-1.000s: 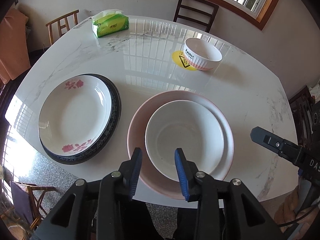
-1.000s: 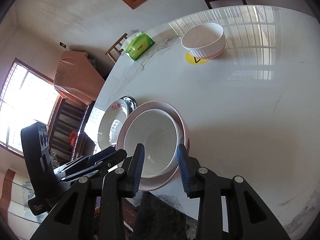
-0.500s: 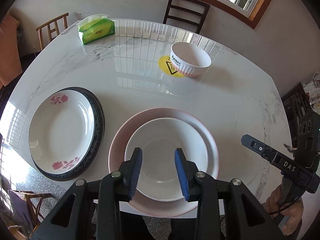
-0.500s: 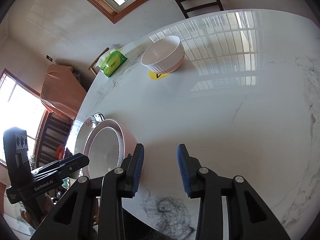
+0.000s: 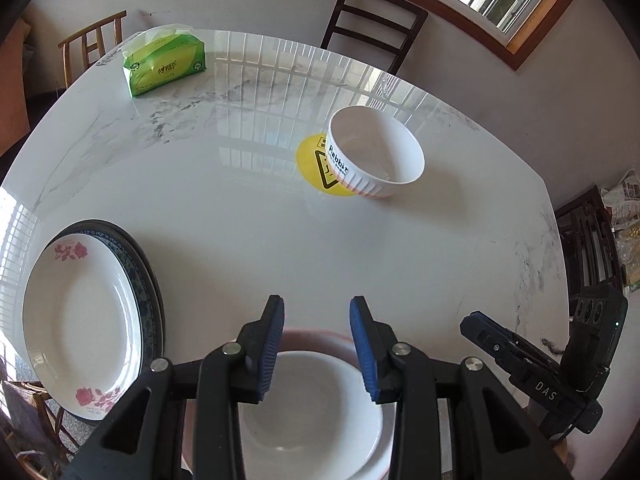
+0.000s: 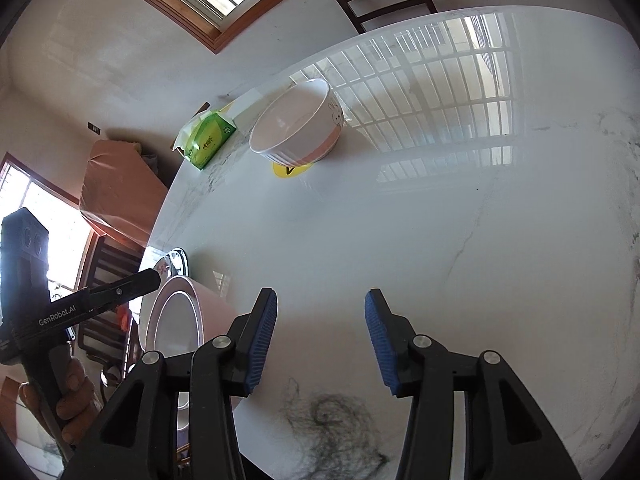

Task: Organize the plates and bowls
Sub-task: 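Move both grippers to the white bowl with the pink band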

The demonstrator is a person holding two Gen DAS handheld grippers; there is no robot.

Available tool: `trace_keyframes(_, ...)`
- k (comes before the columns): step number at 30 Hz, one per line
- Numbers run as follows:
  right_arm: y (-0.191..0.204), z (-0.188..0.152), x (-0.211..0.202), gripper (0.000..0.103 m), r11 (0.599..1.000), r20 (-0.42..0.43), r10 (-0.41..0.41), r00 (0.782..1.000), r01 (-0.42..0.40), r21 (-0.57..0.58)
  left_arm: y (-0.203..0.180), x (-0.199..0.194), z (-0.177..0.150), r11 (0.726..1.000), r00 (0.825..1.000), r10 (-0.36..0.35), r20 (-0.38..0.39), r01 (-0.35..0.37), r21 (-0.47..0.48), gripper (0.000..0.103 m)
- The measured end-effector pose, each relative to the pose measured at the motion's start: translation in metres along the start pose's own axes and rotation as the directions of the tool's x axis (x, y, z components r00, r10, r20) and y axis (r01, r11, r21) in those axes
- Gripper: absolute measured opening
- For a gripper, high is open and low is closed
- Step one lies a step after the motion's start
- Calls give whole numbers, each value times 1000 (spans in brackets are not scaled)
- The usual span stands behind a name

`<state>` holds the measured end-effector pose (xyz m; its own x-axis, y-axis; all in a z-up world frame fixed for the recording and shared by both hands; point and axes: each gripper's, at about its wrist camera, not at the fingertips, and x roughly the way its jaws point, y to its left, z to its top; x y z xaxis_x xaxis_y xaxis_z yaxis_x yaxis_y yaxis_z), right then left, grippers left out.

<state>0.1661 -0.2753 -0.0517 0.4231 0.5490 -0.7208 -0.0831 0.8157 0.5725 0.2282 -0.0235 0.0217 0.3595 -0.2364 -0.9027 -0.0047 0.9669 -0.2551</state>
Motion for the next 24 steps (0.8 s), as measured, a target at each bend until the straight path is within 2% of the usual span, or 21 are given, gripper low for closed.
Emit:
trace_keyframes(5, 0, 23, 8, 49, 1000, 18, -23, 1000, 23, -19, 5, 19, 36, 997, 999, -41, -18, 40, -64, 35)
trace_keyframes(11, -3, 60, 21, 50, 999, 24, -32, 999, 33, -12, -4, 45, 73, 994, 998, -63, -29, 60, -87, 35)
trace_keyframes(18, -1, 108, 34, 50, 999, 35, -47, 998, 48, -18, -1, 70, 101, 987, 996, -84, -29, 79, -139, 35)
trace_keyframes(24, 7, 141, 46, 50, 996, 22, -80, 997, 81, -36, -7, 83, 117, 991, 998, -33, -47, 26, -134, 35)
